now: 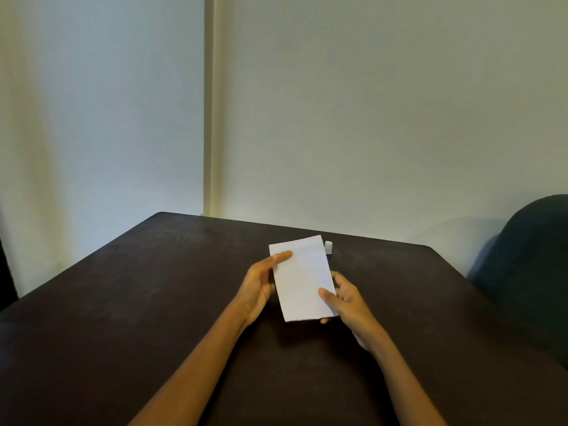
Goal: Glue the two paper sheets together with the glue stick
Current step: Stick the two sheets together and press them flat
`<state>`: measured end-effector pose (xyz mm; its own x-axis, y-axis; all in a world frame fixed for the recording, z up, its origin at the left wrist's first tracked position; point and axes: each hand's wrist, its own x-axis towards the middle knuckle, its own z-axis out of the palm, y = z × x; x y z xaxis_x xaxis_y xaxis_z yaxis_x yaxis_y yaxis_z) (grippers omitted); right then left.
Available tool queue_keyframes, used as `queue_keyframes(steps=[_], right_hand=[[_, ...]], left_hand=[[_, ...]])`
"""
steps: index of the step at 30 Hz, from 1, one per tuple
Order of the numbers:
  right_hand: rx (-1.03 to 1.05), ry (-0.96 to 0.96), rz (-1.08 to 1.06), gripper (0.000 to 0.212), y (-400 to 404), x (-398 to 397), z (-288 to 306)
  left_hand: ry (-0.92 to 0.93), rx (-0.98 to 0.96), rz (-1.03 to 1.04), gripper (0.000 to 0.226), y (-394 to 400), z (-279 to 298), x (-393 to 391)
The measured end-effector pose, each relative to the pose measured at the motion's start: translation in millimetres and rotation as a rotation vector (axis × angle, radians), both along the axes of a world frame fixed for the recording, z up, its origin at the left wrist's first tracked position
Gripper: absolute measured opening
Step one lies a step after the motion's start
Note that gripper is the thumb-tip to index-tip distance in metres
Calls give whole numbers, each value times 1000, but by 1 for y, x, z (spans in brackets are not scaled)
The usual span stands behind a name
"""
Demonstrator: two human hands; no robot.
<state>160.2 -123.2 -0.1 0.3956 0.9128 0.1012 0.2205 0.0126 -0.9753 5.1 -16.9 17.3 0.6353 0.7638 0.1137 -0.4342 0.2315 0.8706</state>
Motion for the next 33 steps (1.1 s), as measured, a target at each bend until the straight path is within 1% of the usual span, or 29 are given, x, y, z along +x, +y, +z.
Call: queue_keyframes(steps=[1, 3, 4, 6, 7, 9, 10, 11, 13, 14, 15, 16, 18, 19, 21, 24, 25, 26, 28, 29, 31, 33], right_hand=[[-22, 1, 24, 21, 0, 0, 0], [-52, 16, 48, 22, 1, -1, -1], [-60, 20, 50, 21, 1, -1, -1], [-76, 10, 47, 18, 1, -1, 0], [-82, 6, 52, 17, 1, -1, 1], [-83, -19, 57, 20, 0, -1, 0], [-72, -43, 51, 26, 0, -2, 1], [-49, -63, 48, 38, 0, -1, 1], [-17, -75, 50, 62, 0, 1, 0], [-12, -88, 43, 67, -1, 3, 0], [-7, -102, 30, 64, -1, 4, -1], [-2, -101, 12, 55, -1, 4, 0], [2, -57, -40, 29, 0, 6, 0], [1, -37, -63, 22, 1, 7, 0], [0, -31, -84, 25, 2, 7, 0], [10, -86, -67, 45, 1, 7, -1], [28, -99, -78, 44, 2, 8, -3], [53, -99, -105, 36, 3, 8, -4], [76, -88, -168, 15, 6, 9, -6], [69, -82, -182, 11, 7, 10, -7], [41, -66, -164, 11, 7, 9, -6], [27, -81, -147, 16, 6, 9, -5]], left_hand=[[-39, -43, 52, 54, 5, -1, -2], [-94, -95, 144, 36, 16, -3, -5], [-102, -104, 183, 33, 21, -4, -6], [-62, -86, 224, 43, 28, -6, -6], [0, -48, 227, 49, 29, -8, -6], [217, 112, 222, 51, 26, -12, -2], [320, 212, 216, 49, 24, -15, 0], [391, 306, 212, 46, 23, -18, 4], [449, 420, 195, 41, 19, -22, 10], [462, 451, 175, 40, 16, -23, 12], [474, 472, 145, 39, 14, -23, 14], [481, 486, 114, 39, 12, -22, 14], [489, 496, 76, 41, 9, -22, 15], [493, 500, 74, 41, 9, -21, 15], [495, 503, 77, 40, 8, -21, 15], [497, 528, 63, 37, 5, -20, 16], [500, 543, 56, 36, 4, -20, 16], [502, 555, 50, 36, 3, -20, 15], [504, 567, 44, 35, 3, -19, 15], [503, 569, 43, 34, 3, -19, 16], [498, 577, 39, 31, 2, -19, 15], [508, 599, 32, 30, 1, -18, 16]])
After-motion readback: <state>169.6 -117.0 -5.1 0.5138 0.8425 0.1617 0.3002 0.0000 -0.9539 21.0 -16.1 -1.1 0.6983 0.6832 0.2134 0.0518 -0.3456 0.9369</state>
